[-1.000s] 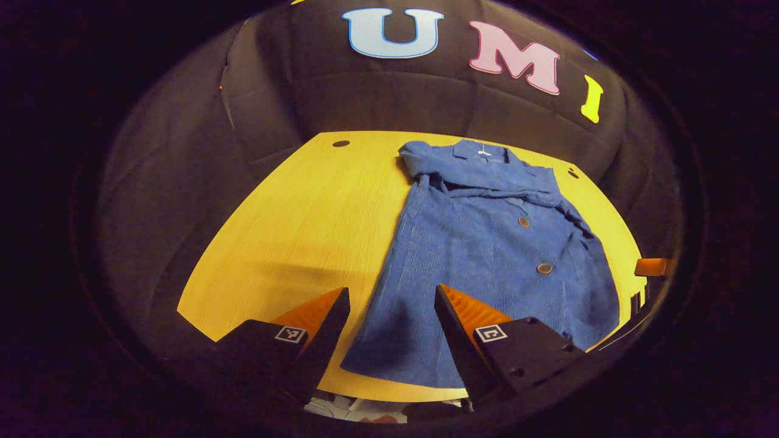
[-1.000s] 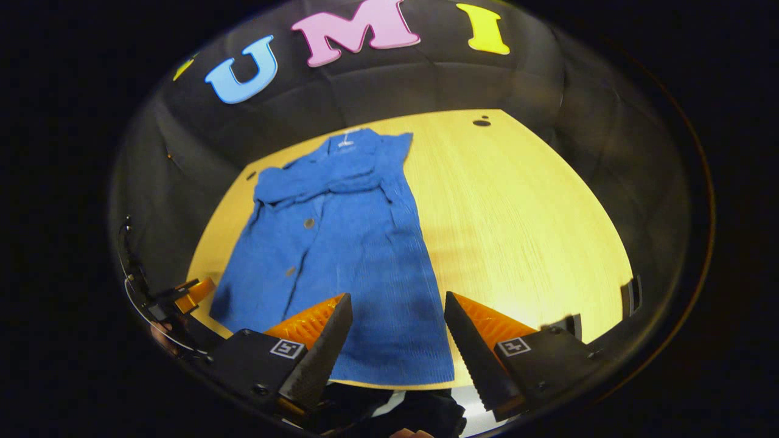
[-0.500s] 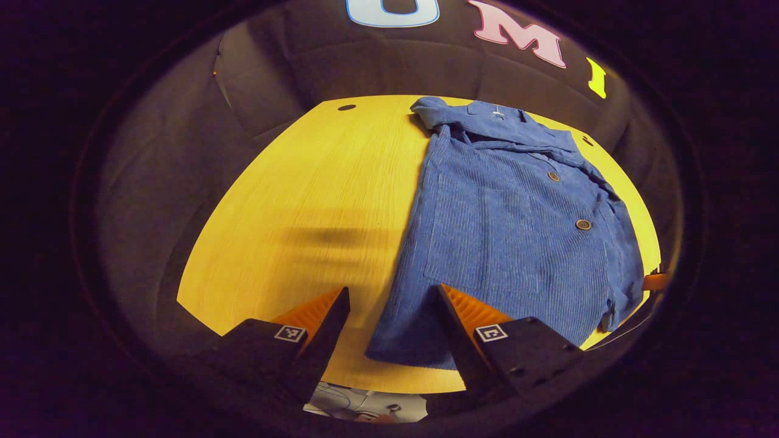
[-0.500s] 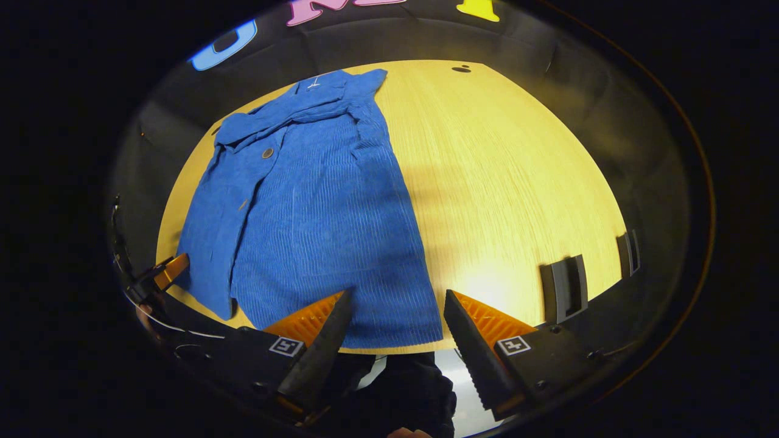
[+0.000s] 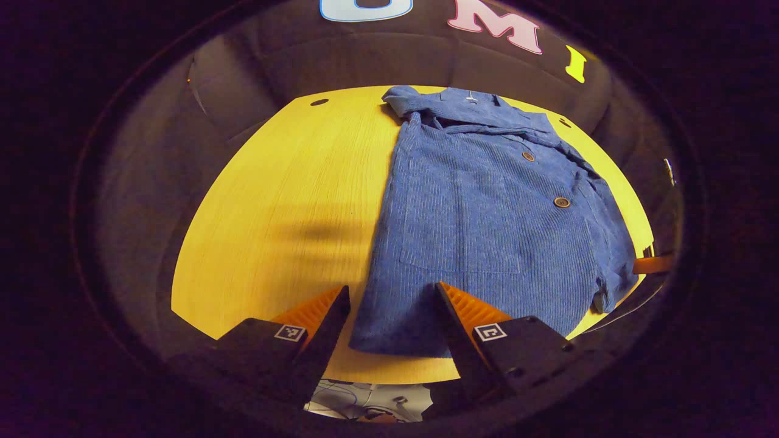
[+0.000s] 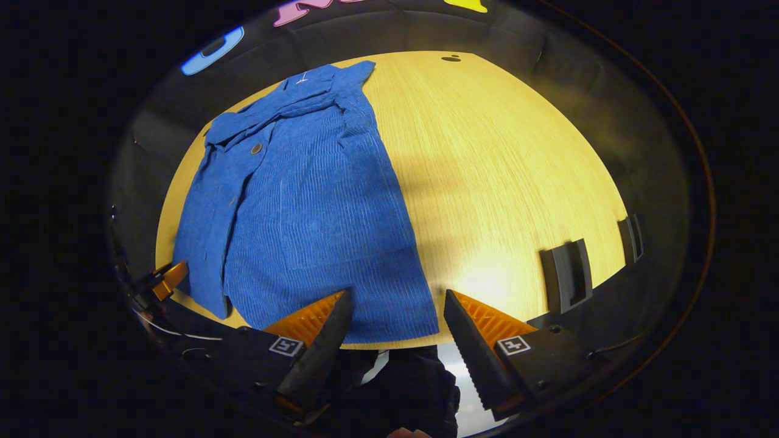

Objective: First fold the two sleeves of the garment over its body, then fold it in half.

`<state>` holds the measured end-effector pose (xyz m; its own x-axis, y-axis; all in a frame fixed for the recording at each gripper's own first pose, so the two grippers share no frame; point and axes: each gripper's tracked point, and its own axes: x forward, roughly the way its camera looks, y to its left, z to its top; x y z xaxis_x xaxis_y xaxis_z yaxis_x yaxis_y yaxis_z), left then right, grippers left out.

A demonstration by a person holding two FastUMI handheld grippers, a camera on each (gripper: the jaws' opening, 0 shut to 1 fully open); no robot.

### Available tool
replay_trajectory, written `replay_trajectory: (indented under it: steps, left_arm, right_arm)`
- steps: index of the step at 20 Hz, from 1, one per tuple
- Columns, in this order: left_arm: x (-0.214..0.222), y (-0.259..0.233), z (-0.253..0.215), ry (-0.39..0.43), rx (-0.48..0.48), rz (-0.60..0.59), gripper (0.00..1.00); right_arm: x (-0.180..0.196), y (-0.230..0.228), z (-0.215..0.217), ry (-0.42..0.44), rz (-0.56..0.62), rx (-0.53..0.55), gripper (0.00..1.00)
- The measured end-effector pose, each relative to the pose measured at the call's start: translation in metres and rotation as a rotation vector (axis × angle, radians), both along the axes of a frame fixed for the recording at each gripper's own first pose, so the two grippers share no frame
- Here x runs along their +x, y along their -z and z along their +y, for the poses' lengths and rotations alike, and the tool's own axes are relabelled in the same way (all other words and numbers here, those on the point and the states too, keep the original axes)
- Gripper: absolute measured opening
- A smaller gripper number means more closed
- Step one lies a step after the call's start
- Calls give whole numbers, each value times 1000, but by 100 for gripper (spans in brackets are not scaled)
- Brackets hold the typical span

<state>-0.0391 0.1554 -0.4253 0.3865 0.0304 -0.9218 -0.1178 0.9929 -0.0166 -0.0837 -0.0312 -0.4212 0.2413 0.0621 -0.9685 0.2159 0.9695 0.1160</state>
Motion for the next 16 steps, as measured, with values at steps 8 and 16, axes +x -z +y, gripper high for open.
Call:
replay_trajectory:
  steps: [8,16]
  left_arm:
    - [-6,0,5,11,-15,5,86]
    - [-3,-2,-17,86,-14,39,79]
  right_arm:
    - [-11,9,0,3,48,14,100]
    - [-10,12,3,-95,58,-58,87]
